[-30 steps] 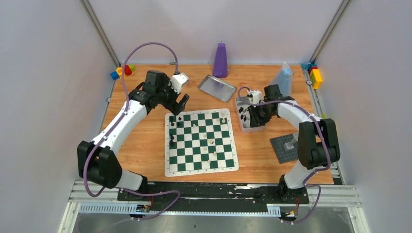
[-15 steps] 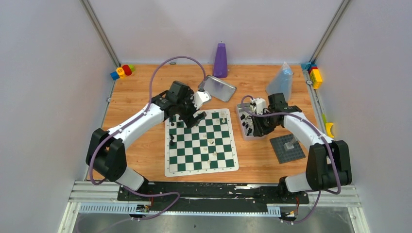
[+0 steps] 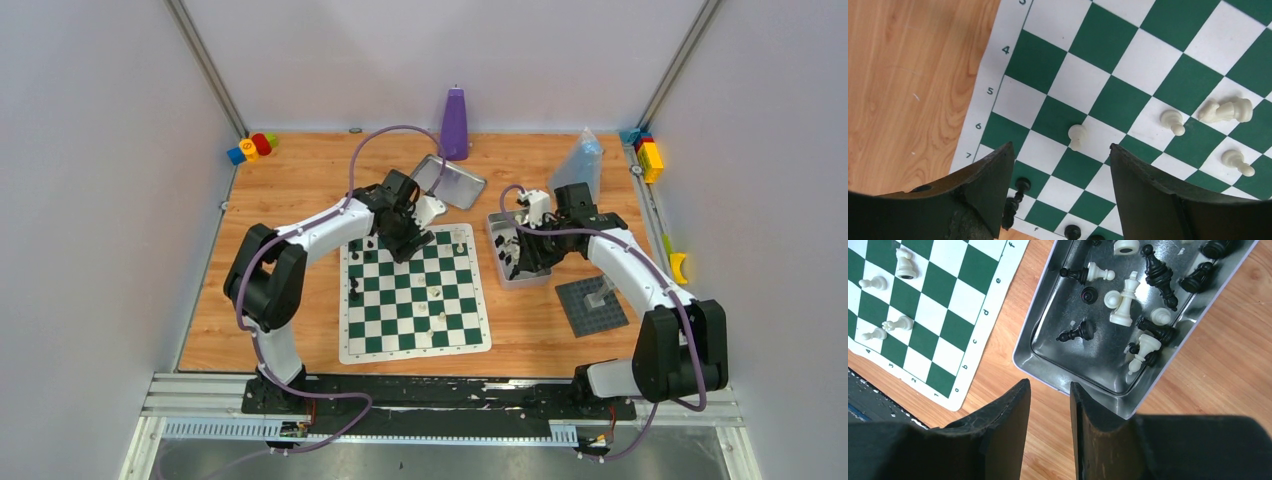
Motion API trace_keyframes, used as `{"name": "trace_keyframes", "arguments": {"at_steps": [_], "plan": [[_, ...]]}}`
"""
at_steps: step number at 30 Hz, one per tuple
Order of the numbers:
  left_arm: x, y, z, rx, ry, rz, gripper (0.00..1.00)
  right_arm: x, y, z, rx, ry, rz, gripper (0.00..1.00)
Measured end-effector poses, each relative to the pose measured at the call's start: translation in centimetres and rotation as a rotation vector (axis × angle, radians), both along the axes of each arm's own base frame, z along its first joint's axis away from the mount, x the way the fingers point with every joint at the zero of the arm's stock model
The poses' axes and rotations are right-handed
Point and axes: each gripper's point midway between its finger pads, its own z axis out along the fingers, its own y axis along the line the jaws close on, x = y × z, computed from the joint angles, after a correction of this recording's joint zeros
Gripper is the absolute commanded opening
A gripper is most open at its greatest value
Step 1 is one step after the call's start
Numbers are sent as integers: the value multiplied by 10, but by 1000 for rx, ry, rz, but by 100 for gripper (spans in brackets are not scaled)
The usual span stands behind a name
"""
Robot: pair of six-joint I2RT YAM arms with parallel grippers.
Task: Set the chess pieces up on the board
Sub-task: Pick up the chess piece from the chessboard.
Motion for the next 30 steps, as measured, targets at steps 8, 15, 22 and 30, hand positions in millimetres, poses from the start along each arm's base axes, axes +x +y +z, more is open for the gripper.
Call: {"name": "trace_keyframes", "arguments": {"at_steps": [8,15,22,30], "plan": [[-9,9,-26,72,97,39,61,1,3,1,17,3,-11,36],[-14,12,-33,89,132,48,51,1,4,1,23,1,-12,36],[-10,5,-32,72,138,42,43,2,5,2,33,-1,-14,36],[-10,2,-37,70,160,38,35,2,5,2,33,-1,-14,36]]}}
